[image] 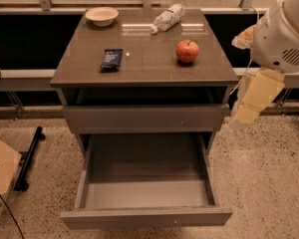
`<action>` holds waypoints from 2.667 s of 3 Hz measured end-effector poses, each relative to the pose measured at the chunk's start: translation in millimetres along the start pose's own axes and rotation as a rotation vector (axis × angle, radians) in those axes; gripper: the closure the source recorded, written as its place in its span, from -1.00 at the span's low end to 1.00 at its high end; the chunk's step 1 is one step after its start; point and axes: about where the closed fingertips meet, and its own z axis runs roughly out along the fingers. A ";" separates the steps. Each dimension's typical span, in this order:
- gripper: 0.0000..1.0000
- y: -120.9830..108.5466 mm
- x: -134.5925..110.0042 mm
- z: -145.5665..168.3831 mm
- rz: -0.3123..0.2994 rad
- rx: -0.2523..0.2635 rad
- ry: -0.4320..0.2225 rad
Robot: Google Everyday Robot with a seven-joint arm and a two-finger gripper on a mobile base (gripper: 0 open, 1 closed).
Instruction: Place rxbar blueberry into middle drawer
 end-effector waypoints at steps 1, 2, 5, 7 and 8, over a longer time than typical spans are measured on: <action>-1.00 -5.9 -32.2 16.8 -0.019 0.012 -0.081; -1.00 -16.3 -60.4 35.3 -0.029 0.011 -0.146; -1.00 -44.1 -102.4 70.0 0.002 0.038 -0.223; -1.00 -80.0 -153.0 102.4 0.039 0.080 -0.323; -1.00 -95.3 -176.1 130.9 0.059 0.059 -0.365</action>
Offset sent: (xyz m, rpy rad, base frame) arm 0.0618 0.0925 -0.0160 0.1940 -0.0679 0.0934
